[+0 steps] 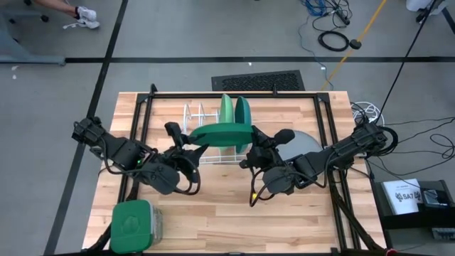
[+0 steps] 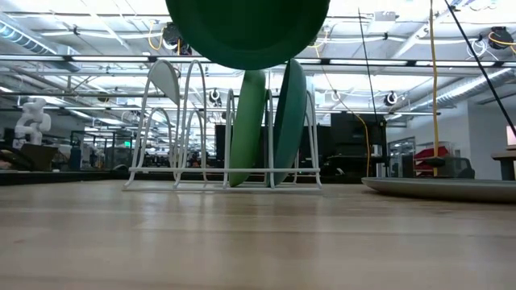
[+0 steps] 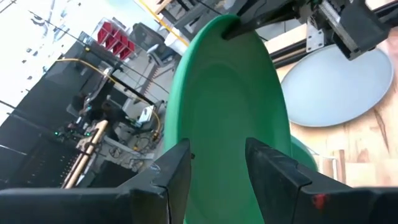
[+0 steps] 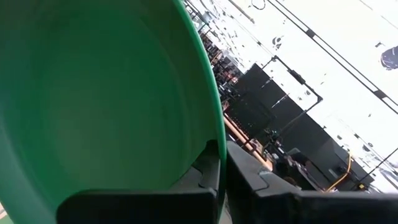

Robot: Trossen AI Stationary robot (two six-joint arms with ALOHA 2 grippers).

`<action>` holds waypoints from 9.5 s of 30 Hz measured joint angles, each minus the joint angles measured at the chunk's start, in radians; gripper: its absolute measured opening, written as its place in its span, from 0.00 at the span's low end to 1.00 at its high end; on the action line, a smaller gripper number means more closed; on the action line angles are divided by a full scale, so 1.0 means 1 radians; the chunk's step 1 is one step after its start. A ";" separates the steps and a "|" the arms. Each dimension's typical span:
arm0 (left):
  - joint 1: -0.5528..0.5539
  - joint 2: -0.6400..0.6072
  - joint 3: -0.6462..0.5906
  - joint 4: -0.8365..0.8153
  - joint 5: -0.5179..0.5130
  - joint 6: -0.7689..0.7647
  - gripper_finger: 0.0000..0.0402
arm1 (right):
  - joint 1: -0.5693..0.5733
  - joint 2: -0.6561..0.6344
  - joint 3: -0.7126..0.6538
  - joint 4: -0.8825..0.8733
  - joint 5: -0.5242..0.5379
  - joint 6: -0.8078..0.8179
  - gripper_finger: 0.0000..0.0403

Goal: Sort dishes
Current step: Put the dark green plate into the dish rack, then put the gray plate into the dish rack

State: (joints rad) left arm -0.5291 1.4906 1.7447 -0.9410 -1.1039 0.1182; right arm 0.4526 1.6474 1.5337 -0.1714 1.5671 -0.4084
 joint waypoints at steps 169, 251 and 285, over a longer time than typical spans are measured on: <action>1.273 0.234 0.427 -0.632 2.067 1.773 0.03 | -0.081 0.002 0.000 0.036 -0.673 -0.157 0.45; 1.292 0.352 0.428 -0.545 1.822 1.178 0.37 | -0.078 0.002 0.000 -0.048 -0.682 -0.107 0.45; 0.806 -0.007 0.428 -0.232 1.529 0.598 0.37 | 0.007 -0.066 -0.042 -1.070 -1.037 0.909 0.45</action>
State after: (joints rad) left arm 0.2768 1.4834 2.1723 -1.1731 0.4253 0.7164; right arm 0.4599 1.5819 1.4918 -1.2417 0.5301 0.5005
